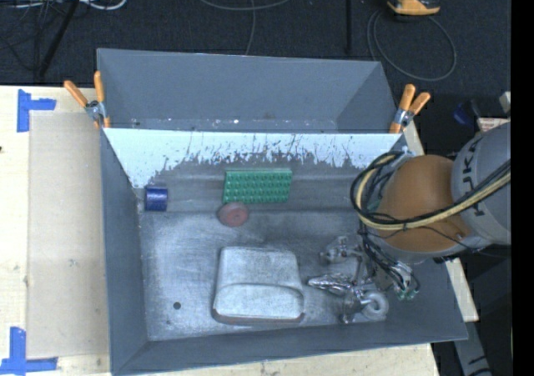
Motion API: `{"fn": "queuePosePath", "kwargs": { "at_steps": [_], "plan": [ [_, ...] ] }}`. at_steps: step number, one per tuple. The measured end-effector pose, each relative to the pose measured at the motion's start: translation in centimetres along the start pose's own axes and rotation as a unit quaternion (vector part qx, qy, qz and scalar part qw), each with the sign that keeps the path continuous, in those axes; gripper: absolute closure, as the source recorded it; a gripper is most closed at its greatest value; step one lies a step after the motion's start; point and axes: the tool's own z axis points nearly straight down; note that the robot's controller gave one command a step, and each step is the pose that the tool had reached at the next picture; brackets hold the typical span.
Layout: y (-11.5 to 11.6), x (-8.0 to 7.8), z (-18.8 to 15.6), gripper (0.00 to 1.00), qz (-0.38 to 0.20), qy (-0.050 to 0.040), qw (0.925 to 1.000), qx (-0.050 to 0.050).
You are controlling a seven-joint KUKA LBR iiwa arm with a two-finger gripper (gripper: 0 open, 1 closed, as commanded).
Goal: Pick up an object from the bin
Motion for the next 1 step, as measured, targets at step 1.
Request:
{"fn": "queuePosePath", "kwargs": {
  "at_steps": [1],
  "plan": [
    [-0.03, -0.18, -0.43, 1.0, -0.002, -0.0031, 1.0, 0.001]
  ]
}}
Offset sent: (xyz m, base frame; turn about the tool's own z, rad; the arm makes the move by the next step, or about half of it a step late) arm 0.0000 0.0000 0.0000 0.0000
